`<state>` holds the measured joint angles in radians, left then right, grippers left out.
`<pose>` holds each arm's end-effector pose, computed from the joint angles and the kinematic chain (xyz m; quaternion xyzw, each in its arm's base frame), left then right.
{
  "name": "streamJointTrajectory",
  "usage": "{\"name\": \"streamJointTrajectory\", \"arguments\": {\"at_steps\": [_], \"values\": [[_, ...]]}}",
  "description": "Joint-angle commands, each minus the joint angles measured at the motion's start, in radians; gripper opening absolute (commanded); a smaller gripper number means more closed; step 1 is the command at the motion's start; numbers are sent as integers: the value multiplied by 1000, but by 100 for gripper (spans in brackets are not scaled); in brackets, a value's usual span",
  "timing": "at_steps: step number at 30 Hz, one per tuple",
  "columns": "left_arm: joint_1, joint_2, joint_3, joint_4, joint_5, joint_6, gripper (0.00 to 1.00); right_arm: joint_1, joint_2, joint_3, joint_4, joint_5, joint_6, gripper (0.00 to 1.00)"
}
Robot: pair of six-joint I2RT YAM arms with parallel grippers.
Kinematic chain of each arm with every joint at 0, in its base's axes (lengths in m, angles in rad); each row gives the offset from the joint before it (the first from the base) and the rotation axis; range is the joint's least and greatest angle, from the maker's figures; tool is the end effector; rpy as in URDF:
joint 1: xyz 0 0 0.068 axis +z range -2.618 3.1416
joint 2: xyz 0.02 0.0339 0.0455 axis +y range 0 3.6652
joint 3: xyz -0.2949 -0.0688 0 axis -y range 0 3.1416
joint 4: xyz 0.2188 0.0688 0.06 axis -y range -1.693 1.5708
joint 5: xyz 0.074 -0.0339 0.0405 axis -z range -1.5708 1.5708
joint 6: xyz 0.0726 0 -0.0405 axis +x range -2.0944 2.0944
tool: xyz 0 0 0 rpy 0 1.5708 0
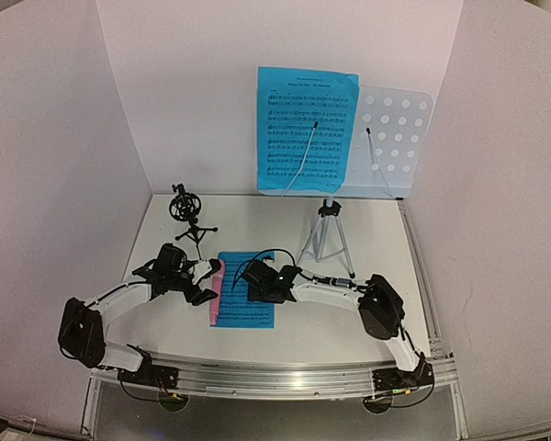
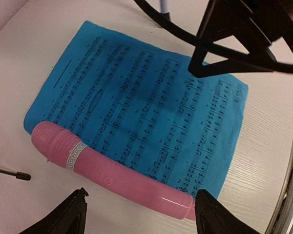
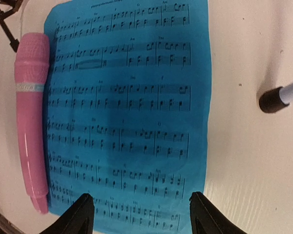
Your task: Set up the instrument practice props
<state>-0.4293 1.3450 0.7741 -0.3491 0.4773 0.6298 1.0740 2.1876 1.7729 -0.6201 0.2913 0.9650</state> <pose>0.2174 -0.1362 0.2230 0.5303 0.7564 -0.1918 0.3315 0.2511 0.4193 0.1974 -0.0136 0.9548 0.1499 0.2565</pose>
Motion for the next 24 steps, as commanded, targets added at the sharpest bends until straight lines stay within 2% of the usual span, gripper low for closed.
{"name": "streamJointTrajectory", "arguments": {"at_steps": [1, 5, 10, 13, 18, 24], "values": [[-2, 20, 78, 80, -171, -424, 80, -19, 123, 118, -69, 94, -8, 65], [-2, 2, 59, 96, -287, -720, 86, -33, 167, 164, -99, 162, -18, 65], [-9, 26, -9, 166, -330, -927, 87, -60, 207, 226, -115, 173, -63, 66], [-12, 57, -33, 191, -366, -976, 87, -81, 238, 238, -114, 148, -59, 67], [-19, 84, -53, 229, -348, -983, 87, -95, 296, 270, -115, 82, -67, 66], [-35, 107, -99, 282, -362, -1018, 84, -98, 324, 275, -114, 41, -82, 57]]}}
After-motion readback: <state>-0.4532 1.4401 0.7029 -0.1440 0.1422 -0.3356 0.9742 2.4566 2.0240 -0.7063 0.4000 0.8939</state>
